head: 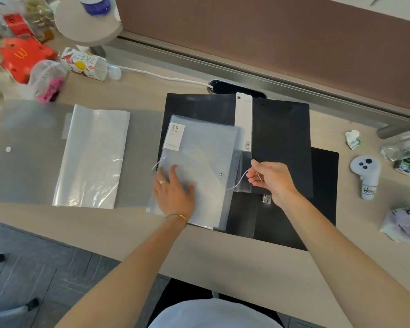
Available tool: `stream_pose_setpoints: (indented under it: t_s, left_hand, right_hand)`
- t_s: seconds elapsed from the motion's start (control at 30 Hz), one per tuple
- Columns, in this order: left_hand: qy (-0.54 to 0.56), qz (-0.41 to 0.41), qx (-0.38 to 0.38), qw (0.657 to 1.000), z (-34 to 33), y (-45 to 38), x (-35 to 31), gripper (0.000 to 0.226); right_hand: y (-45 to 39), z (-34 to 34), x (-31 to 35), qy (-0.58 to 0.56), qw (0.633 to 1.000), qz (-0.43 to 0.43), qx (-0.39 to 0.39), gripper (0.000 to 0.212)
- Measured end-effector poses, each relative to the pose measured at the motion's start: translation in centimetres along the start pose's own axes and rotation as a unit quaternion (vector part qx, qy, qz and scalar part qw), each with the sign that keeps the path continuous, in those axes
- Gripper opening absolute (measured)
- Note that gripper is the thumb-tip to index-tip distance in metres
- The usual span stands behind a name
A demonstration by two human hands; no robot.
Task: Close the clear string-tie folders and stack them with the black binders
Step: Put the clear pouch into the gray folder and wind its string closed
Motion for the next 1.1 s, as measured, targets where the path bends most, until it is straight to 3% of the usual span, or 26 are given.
stream_pose_setpoints:
  t_s: [0.1,0.23,0.3,0.4,0.47,0.63,0.87,0.97,1.1]
  left_hand:
    - [-0.052,0.052,0.041,0.996,0.1,-0.5,1.5,0.087]
    - [-0.040,0.089,0.062,0.993,0.5,-0.9,3.3,0.111]
    - [-0.022,0.095,0.046,0.994,1.3,-1.3,4.0,0.111]
    - [0.037,0.083,0.050,0.995,1.6,-1.8,4.1,0.101]
    - [0.063,0.095,0.073,0.991,1.2,-1.6,3.5,0.111]
    - [-0.066,0.058,0.102,0.991,0.1,-1.2,1.9,0.127]
    - [-0.015,0.073,0.118,0.990,0.1,-2.0,2.4,0.139]
    - [0.054,0.070,0.116,0.989,0.4,-2.9,2.8,0.126]
    - [0.267,0.073,0.082,0.958,1.4,-2.7,3.2,0.070]
  right_hand:
    - [0.0,-0.9,0.9,0.007,0.999,0.022,0.025,0.023]
    - [0.5,0.0,1.9,-0.059,0.996,0.041,0.055,0.017]
    - [0.6,0.6,2.2,-0.046,0.996,0.053,0.062,0.014]
    - [0.6,0.5,2.0,0.007,0.995,0.040,0.086,0.031]
    - [0.4,0.0,1.6,0.020,0.995,0.019,0.096,0.028]
    - [-0.9,0.4,2.7,0.039,0.999,0.021,0.019,0.012]
    - [-3.9,-5.8,5.0,0.159,0.984,0.052,0.064,0.015]
    - [-5.2,-8.7,5.1,0.202,0.974,0.056,0.088,0.020]
    - [-6.1,-10.1,5.4,0.271,0.957,0.084,0.065,0.023]
Point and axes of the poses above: each hand's wrist, its own y-axis away from the middle knuckle, its own z-axis out of the back of the hand, x = y × z, the point moved 9 cm from there along -y, towards the middle knuckle, and after that the axes turned 8 degrees about -z, right-handed, at the moved point
